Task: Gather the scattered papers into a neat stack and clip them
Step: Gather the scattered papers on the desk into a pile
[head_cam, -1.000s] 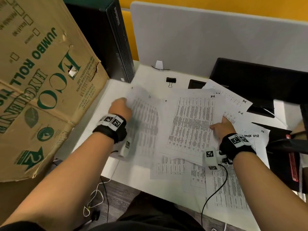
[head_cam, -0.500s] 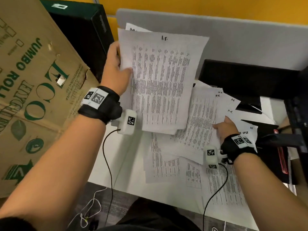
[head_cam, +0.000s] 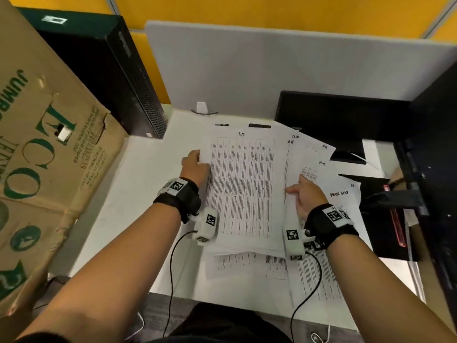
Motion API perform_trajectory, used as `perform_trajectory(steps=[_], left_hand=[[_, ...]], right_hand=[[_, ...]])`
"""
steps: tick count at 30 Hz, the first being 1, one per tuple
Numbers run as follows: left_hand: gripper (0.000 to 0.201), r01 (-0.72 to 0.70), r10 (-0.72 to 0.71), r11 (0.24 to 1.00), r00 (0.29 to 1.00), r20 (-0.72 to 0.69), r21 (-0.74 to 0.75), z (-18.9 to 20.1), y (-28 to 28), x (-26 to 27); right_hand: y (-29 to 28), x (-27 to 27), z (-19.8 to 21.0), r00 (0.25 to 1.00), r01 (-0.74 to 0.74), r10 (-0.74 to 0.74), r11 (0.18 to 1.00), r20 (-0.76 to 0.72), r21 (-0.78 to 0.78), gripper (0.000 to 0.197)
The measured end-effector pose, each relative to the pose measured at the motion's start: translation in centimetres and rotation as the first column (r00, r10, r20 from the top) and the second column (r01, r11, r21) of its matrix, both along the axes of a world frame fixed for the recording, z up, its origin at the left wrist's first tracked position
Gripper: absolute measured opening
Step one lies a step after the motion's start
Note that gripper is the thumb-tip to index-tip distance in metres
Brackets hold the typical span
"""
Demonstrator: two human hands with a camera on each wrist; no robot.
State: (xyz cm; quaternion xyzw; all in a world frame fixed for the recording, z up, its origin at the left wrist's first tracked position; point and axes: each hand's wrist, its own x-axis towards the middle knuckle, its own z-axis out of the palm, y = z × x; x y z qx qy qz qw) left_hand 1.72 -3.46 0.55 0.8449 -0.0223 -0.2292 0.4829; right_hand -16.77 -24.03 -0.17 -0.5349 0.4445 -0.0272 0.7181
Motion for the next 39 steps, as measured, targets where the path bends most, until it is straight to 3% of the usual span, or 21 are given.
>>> perform_trajectory(steps=[4, 6, 8, 9, 12, 16, 18, 21, 25, 28, 32, 39], left_hand=[[0.051, -0.042, 0.041, 0.999, 0.985, -0.166, -0.004, -0.9, -0.3, -0.4], [0.042, -0.024, 0.028, 0.999, 0.973, -0.230, 0.022, -1.1, -0.6, -0.4], [0.035, -0.039, 0.041, 0.999, 0.971, -0.236, 0.011, -1.0, -0.8, -0.4], [0.035, -0.047, 0.044, 0.999, 0.970, -0.237, -0.006, -1.0, -0.9, -0.4], [0.029, -0.021, -0.009, 0.992, 0.974, -0.227, -0.128, -0.4, -1.4, -0.7], [0.031, 0.057, -0.114, 0.967, 0.968, -0.223, -0.247, -0.4, -1.6, -1.0], [0.027, 0.031, -0.061, 0.984, 0.983, -0.173, -0.173, -1.5, -0.7, -0.6], [0.032, -0.098, 0.112, 0.987, 0.988, -0.106, 0.125, -4.2, 2.1, 0.3], [0.036, -0.070, 0.174, 0.913, 0.958, -0.226, 0.402, -7.5, 5.2, 0.6], [0.062, -0.153, 0.238, 0.947, 0.925, -0.296, 0.282, -8.4, 5.5, -0.5], [0.063, -0.165, 0.222, 0.966, 0.924, -0.312, 0.198, -8.2, 4.7, -2.2], [0.066, 0.016, 0.063, 0.928, 0.978, -0.200, 0.372, -8.0, 3.4, -3.4]], right_hand=[[0.6, 0.0, 0.4, 0.998, 0.058, -0.058, 0.997, -0.011, 0.050, 0.041], [1.0, -0.1, 1.0, 0.996, 0.084, -0.086, 0.991, 0.010, 0.107, 0.035], [1.1, -0.3, 1.5, 1.000, 0.023, -0.022, 0.994, -0.015, 0.108, 0.053], [1.0, -0.4, 1.7, 0.999, -0.032, 0.033, 0.996, -0.010, 0.078, 0.056], [0.5, -0.5, 1.7, 0.979, -0.202, 0.200, 0.971, -0.030, -0.126, 0.040], [-0.7, -0.5, 1.2, 0.979, -0.201, 0.172, 0.913, -0.112, -0.356, 0.038], [-1.2, -0.6, 1.2, 0.984, -0.163, 0.123, 0.910, -0.128, -0.380, 0.037], [-2.0, -1.0, 0.9, 0.986, -0.122, 0.067, 0.912, -0.151, -0.391, 0.038], [-2.4, -1.4, 0.6, 0.987, -0.085, 0.026, 0.924, -0.160, -0.373, 0.038], [-2.2, -1.3, 0.1, 0.984, -0.081, 0.018, 0.930, -0.176, -0.357, 0.036], [-1.6, -0.7, -0.4, 0.982, -0.092, 0.031, 0.940, -0.185, -0.330, 0.036], [-1.3, -0.3, -0.9, 0.975, -0.105, 0.038, 0.946, -0.217, -0.308, 0.034]])
